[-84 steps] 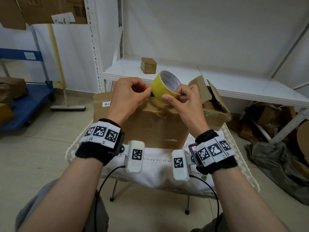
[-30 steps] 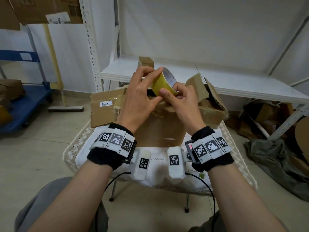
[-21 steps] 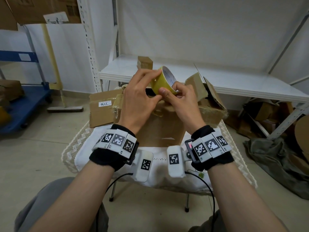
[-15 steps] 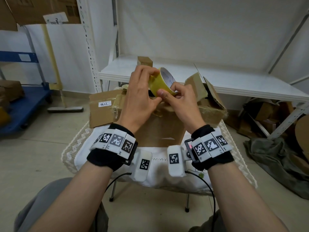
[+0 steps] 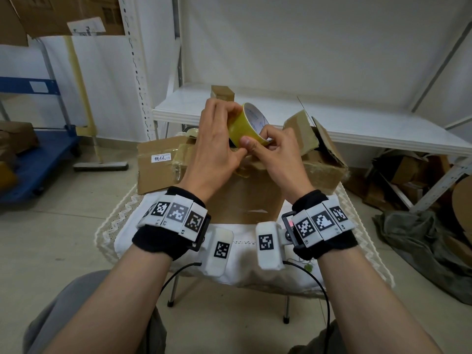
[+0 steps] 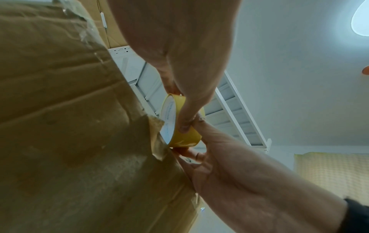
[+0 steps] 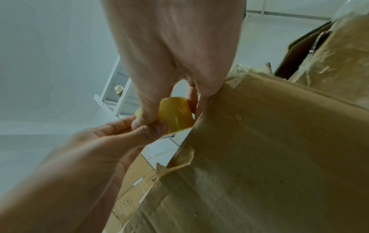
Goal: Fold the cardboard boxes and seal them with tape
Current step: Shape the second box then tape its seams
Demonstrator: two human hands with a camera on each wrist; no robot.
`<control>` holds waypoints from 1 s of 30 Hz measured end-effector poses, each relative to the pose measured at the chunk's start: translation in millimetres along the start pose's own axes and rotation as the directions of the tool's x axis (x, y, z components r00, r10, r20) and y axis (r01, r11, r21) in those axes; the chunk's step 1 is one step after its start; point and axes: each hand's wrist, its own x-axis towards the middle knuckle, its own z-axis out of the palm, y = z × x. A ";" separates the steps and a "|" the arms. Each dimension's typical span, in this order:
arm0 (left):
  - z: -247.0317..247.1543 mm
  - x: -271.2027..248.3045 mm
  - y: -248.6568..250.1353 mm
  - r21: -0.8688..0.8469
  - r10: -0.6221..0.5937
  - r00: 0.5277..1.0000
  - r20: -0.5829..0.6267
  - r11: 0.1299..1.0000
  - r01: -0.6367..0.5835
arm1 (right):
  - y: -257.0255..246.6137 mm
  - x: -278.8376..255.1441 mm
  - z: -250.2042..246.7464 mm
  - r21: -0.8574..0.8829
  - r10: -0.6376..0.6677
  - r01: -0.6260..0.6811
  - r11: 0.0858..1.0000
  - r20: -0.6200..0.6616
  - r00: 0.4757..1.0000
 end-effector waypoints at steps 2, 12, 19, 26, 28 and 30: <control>0.2 -0.2 -0.9 0.009 0.005 1.000 0.003 1.000 -0.005 | -0.6 0.4 0.9 -0.008 0.000 0.000 1.000 0.000 1.000; 0.1 0.5 2.3 0.019 -0.008 0.999 0.037 1.000 0.007 | -2.5 -2.2 0.9 -0.036 -0.016 0.016 0.999 0.001 1.000; -4.2 4.4 0.1 0.056 -0.016 0.993 0.113 0.998 0.009 | -1.8 -2.5 3.6 -0.085 -0.029 0.030 0.996 0.007 1.000; -4.0 3.5 -2.7 -0.006 -0.016 0.995 0.098 1.000 0.017 | 0.8 -0.4 3.4 -0.056 -0.024 0.024 0.998 0.010 1.000; -1.8 0.8 -2.1 -0.043 -0.030 0.997 0.071 0.999 0.033 | 1.1 0.4 3.2 -0.038 -0.015 0.015 0.999 0.003 1.000; 1.6 -2.4 -0.8 -0.047 -0.030 0.999 0.034 0.998 0.031 | 1.8 1.6 2.9 -0.012 -0.006 0.006 1.000 0.002 1.000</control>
